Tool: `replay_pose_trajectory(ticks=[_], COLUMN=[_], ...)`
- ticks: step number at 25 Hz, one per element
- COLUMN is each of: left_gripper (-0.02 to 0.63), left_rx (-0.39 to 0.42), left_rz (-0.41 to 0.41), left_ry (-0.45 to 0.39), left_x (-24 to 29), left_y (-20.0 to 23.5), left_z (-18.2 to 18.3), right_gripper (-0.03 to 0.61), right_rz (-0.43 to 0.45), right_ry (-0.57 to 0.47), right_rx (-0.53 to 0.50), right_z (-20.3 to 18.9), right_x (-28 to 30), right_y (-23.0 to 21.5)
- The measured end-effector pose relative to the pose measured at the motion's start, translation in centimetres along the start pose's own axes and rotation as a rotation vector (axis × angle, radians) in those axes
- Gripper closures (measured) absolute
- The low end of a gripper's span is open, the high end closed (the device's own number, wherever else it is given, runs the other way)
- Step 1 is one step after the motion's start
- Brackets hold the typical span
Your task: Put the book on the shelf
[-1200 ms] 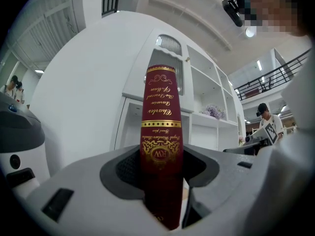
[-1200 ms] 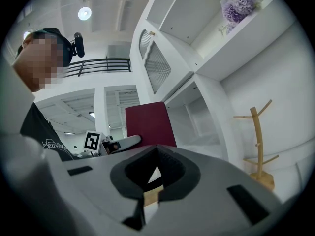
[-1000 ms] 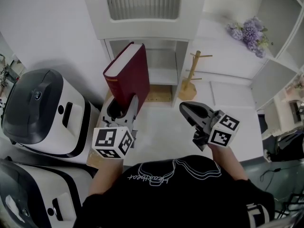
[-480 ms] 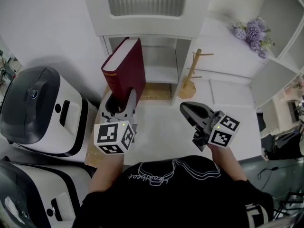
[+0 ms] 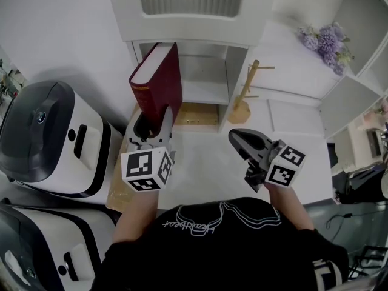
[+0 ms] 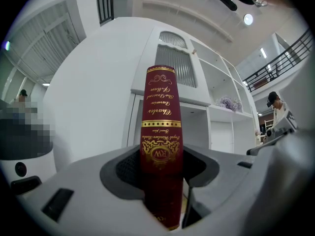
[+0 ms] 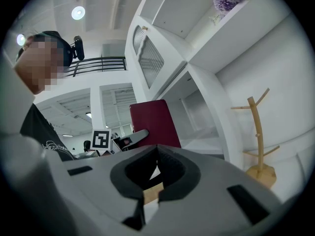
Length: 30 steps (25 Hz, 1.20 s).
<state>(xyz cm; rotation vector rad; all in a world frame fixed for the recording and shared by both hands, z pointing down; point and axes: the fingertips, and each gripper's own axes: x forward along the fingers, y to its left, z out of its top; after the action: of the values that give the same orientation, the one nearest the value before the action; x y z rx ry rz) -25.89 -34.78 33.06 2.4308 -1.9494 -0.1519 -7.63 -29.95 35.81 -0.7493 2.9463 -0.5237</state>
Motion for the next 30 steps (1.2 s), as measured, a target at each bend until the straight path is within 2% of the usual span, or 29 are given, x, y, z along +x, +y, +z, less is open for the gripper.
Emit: replay_pose_trajectory(ticks=[15, 30], left_gripper=[0.405, 0.405], left_rx=[0.023, 0.024], left_rz=[0.049, 0.09], left_ry=[0.019, 0.084], left_x=[2.7, 6.7], left_y=[0.6, 0.9], left_z=[-0.3, -1.3], right_gripper=[0.572, 0.572], right_rz=[-0.029, -0.032], right_ry=[-0.009, -0.005], right_rx=[0.008, 0.03], right_z=[0.1, -0.6], right_x=[-0.1, 0.6], right_y=[-1.5, -2.3])
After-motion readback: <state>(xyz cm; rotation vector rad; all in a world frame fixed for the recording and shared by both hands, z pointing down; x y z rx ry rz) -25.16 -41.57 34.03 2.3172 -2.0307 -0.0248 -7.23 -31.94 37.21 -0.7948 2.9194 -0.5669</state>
